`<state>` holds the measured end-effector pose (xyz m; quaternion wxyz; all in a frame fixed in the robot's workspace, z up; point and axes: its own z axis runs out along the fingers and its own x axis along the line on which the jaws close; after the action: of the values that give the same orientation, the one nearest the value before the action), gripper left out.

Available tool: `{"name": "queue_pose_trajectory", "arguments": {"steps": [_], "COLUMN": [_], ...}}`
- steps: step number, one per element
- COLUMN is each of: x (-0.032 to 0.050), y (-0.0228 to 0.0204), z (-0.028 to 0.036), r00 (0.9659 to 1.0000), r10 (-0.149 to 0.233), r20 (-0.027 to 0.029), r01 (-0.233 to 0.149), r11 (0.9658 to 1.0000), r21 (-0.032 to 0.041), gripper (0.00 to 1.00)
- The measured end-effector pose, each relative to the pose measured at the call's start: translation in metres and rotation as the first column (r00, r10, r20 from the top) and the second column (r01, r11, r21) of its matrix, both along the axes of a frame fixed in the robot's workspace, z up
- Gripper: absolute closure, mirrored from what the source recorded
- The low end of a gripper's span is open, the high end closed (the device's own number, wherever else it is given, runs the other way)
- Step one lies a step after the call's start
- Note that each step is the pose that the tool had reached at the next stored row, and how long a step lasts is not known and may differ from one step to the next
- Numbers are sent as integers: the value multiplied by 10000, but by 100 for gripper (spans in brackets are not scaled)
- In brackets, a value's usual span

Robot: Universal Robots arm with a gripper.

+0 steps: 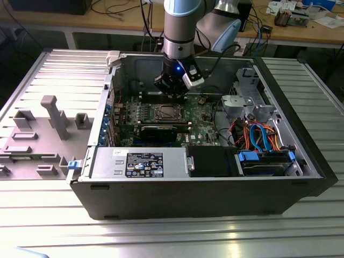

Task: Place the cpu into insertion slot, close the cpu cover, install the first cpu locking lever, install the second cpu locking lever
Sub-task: 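Install the first cpu locking lever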

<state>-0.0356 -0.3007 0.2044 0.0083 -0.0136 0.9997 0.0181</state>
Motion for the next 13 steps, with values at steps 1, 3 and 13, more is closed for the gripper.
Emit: {"name": "queue_pose_trajectory", "arguments": {"steps": [1,3,13], "x": [0,2,5], "y": [0,0,0], "z": [-2,-12,-28], "r00": [10000,10000,10000], "r10": [0,-2,0], "r20": [0,2,2], "r01": [0,2,0], "r11": [10000,10000,10000], "r21": [-4,-21,24], "gripper": [89,89,89]}}
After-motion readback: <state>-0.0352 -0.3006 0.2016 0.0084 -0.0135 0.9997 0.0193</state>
